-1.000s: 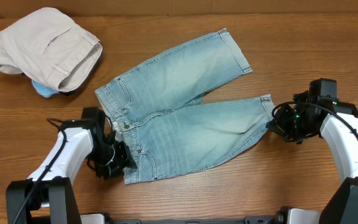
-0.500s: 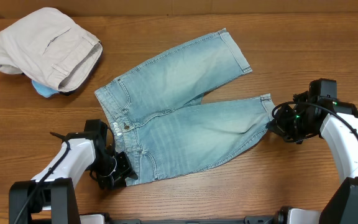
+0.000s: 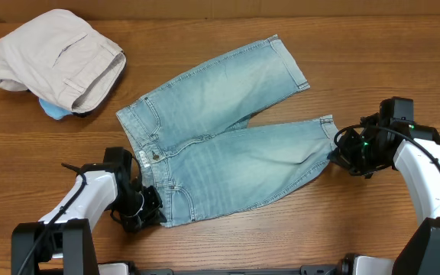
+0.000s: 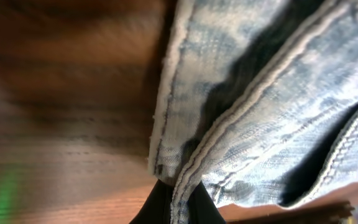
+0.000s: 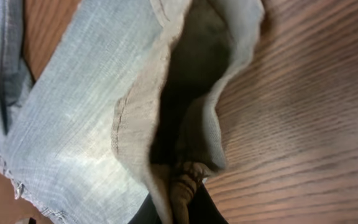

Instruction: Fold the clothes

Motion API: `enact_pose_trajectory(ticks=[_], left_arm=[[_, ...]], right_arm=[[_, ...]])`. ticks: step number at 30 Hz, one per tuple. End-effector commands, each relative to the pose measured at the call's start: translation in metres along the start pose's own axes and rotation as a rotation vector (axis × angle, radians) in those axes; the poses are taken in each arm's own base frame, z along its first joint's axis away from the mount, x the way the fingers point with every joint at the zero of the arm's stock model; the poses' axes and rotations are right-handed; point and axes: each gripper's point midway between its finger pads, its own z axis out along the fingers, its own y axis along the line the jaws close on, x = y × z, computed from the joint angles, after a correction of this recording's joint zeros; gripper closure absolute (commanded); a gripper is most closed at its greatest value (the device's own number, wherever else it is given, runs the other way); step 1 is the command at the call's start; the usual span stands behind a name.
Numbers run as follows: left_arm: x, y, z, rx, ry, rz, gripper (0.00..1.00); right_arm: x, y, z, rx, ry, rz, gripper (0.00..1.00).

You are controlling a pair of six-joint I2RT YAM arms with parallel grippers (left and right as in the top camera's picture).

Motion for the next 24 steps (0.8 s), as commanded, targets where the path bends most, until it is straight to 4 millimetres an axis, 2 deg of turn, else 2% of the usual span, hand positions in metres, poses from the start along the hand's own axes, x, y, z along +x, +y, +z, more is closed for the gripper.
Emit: enact_pose_trajectory(ticks=[1, 6, 11, 14, 17, 20, 24], left_arm=[[0.014, -0.008, 0.0, 0.049, 0.064, 0.055, 0.96], [0.017, -0.015, -0.021, 0.049, 0.057, 0.103, 0.96], [0.008, -0.014, -0.064, -0.036, -0.09, 0.146, 0.96], [0.015, -0.015, -0.082, -0.047, -0.138, 0.162, 0.96], [0.023, -0.013, -0.087, -0.048, -0.15, 0.158, 0.96], [0.024, -0.013, -0.088, -0.045, -0.156, 0.153, 0.96], [0.014, -0.017, -0.089, -0.031, -0.199, 0.142, 0.96]], right_arm=[[-0.001, -0.007, -0.003, 0.048, -0.01, 0.029, 0.96], [0.018, -0.012, -0.014, 0.091, 0.066, 0.043, 0.96], [0.023, 0.0, -0.05, 0.11, 0.07, 0.043, 0.96], [0.025, 0.013, -0.078, 0.1, 0.046, 0.033, 0.96], [0.015, 0.028, -0.101, 0.073, -0.014, 0.008, 0.96], [-0.009, 0.047, -0.12, 0.023, -0.124, -0.028, 0.96], [-0.038, 0.069, -0.127, -0.048, -0.246, -0.007, 0.96]])
